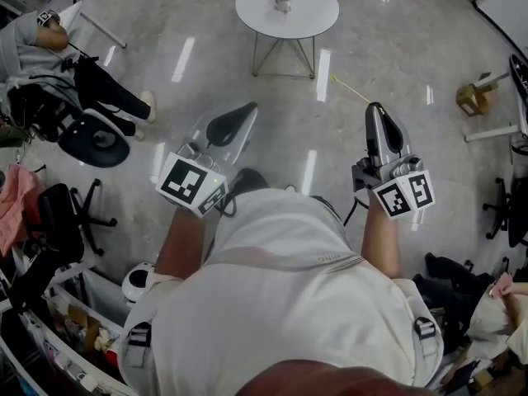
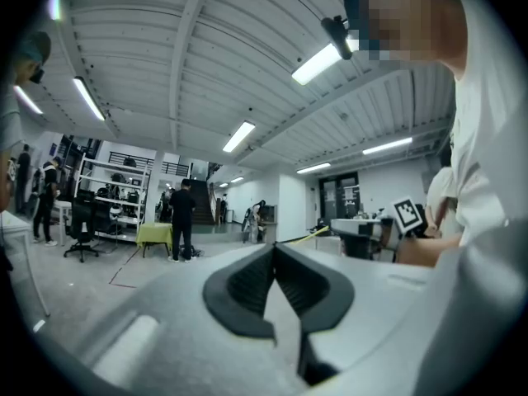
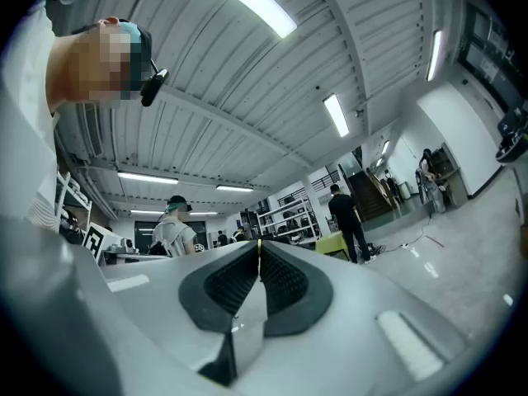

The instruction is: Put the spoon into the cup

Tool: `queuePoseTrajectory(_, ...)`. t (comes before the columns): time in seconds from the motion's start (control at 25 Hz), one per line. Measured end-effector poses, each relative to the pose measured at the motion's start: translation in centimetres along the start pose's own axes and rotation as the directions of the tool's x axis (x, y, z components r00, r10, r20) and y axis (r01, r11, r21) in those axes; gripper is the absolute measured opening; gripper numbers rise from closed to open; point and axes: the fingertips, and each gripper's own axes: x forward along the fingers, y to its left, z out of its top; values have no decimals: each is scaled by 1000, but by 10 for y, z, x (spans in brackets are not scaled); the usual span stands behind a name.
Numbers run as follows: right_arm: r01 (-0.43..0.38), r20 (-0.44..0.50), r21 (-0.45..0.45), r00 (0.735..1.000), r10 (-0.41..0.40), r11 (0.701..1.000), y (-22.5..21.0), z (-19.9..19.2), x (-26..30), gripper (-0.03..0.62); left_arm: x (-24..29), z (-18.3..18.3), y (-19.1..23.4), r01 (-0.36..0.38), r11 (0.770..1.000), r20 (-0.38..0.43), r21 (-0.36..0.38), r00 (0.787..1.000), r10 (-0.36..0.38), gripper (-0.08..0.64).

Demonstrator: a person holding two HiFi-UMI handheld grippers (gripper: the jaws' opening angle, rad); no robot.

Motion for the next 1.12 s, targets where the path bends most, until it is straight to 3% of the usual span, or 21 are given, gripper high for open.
queuePoseTrajectory(0.16,-31,-30,5,999,31,1000,4,-13,4,11,2,-9,9,-26,999,-15,-31,1000,26,2)
queuePoseTrajectory(0.44,19,-26,-8,999,-19,1000,-52,-16,42,11,57,-17,47,-7,999,-27,-32,1000,7,2)
queuePoseTrajectory(0.8,30,-90,-51,995,-35,998,-119,-21,157,11,143,-16,157,1,998,-21,-58,1000,-3,2)
queuePoseTrajectory(1.12,48,-110,-39,993,-52,998,-168,-35,313,11,198,-14,307,-28,996,-89,-81,996,21,2)
